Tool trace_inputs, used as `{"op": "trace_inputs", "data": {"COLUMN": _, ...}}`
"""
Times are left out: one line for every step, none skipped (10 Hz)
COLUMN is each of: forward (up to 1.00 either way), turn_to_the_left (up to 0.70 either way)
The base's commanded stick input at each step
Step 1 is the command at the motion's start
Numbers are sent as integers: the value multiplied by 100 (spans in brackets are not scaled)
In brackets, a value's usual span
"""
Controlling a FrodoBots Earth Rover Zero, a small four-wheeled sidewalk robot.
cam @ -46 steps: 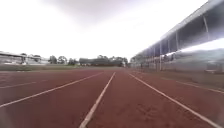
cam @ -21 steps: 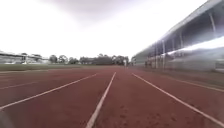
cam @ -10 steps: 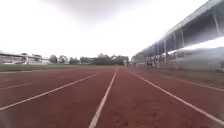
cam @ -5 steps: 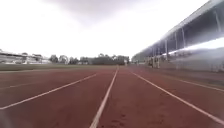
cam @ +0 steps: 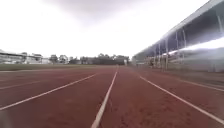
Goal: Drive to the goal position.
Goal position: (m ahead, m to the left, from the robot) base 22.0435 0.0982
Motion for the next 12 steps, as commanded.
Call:
{"op": "trace_inputs", "data": {"forward": 45, "turn_to_the_left": 0}}
{"op": "trace_inputs", "data": {"forward": 45, "turn_to_the_left": 0}}
{"op": "trace_inputs", "data": {"forward": 45, "turn_to_the_left": 0}}
{"op": "trace_inputs", "data": {"forward": 45, "turn_to_the_left": 0}}
{"op": "trace_inputs", "data": {"forward": 45, "turn_to_the_left": 0}}
{"op": "trace_inputs", "data": {"forward": 45, "turn_to_the_left": 0}}
{"op": "trace_inputs", "data": {"forward": 45, "turn_to_the_left": 0}}
{"op": "trace_inputs", "data": {"forward": 45, "turn_to_the_left": 0}}
{"op": "trace_inputs", "data": {"forward": 45, "turn_to_the_left": 0}}
{"op": "trace_inputs", "data": {"forward": 45, "turn_to_the_left": 0}}
{"op": "trace_inputs", "data": {"forward": 45, "turn_to_the_left": 0}}
{"op": "trace_inputs", "data": {"forward": 45, "turn_to_the_left": 0}}
